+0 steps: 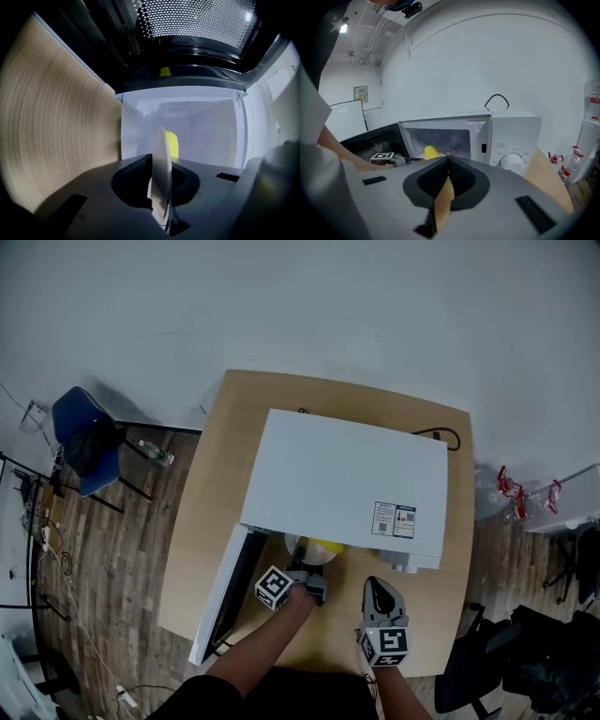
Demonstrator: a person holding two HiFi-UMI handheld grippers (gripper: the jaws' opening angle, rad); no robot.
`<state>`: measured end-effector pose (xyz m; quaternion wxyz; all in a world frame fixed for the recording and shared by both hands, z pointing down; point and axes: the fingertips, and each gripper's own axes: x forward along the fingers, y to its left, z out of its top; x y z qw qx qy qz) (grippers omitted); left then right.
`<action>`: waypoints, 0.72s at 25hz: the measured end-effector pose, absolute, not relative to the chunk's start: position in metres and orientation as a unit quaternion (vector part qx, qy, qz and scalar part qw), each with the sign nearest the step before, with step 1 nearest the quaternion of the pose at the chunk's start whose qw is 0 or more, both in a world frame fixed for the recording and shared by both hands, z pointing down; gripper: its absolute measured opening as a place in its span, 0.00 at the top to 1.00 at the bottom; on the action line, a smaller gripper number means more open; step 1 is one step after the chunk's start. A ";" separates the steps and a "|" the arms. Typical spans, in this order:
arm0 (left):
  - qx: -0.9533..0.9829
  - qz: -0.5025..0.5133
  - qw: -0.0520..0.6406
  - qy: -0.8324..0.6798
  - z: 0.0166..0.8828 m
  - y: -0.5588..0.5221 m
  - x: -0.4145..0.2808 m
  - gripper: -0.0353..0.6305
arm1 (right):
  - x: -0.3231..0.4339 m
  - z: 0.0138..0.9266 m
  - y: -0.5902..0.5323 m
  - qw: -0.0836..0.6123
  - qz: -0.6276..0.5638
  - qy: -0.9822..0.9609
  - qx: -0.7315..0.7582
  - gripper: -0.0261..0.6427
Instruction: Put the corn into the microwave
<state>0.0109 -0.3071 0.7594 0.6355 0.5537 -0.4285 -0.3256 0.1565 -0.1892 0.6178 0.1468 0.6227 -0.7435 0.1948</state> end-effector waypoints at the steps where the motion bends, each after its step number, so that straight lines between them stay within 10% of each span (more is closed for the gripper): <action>1: 0.551 -0.328 0.636 -0.430 0.760 -0.308 0.012 0.92 | 0.157 0.619 -0.187 0.148 0.196 -0.743 0.622 0.87; 18: 0.552 -0.348 0.636 -0.412 0.767 -0.315 0.013 0.91 | 0.168 0.626 -0.172 0.144 0.213 -0.740 0.622 0.87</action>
